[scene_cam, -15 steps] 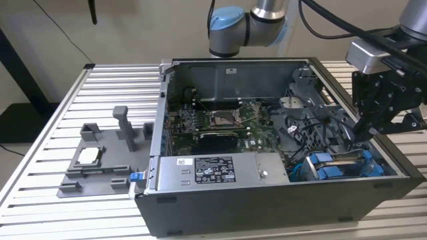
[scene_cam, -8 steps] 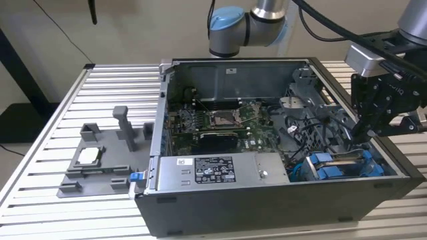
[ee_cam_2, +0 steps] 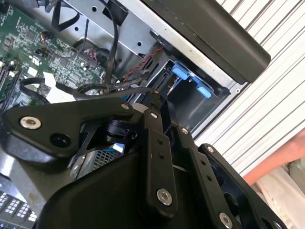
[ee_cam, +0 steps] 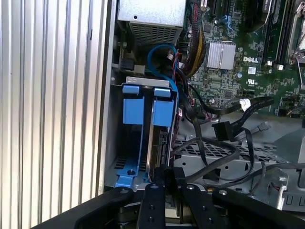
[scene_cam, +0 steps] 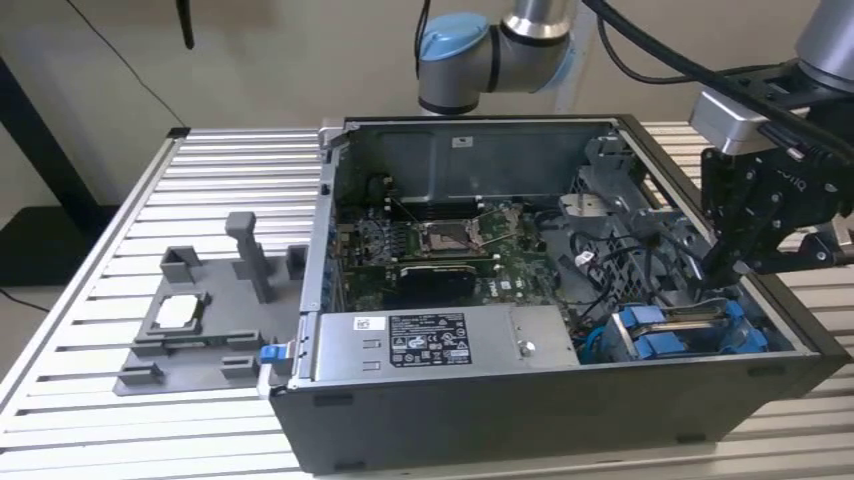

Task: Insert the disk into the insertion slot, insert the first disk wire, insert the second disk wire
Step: 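Insert the first disk wire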

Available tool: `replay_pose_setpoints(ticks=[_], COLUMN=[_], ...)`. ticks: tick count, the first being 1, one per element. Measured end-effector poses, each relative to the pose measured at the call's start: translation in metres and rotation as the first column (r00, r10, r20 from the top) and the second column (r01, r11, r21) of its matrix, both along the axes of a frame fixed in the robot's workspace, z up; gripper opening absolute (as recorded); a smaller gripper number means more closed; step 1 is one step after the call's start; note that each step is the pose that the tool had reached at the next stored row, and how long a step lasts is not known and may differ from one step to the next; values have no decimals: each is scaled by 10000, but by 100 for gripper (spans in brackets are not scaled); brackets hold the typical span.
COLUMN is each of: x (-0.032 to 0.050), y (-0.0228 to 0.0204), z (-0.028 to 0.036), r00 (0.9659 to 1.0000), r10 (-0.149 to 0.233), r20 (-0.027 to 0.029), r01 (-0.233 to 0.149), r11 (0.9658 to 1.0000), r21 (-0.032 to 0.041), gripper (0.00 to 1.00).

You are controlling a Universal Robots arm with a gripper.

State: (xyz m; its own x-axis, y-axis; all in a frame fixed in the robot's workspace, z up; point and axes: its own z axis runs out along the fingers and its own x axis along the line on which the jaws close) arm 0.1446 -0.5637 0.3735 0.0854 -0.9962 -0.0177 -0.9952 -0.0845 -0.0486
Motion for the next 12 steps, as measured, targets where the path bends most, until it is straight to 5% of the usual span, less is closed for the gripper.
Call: replay_pose_setpoints(ticks=[4, 7, 12], x=[7, 20, 30], y=[-1, 0, -1], z=[-30, -44, -101], r00=[9999, 9991, 9988], r10=[0, -6, -152], r20=[-156, -432, -469], r01=[0, 5, 154], r11=[10000, 10000, 9999], r21=[-3, -2, 52], gripper=[19, 19, 19])
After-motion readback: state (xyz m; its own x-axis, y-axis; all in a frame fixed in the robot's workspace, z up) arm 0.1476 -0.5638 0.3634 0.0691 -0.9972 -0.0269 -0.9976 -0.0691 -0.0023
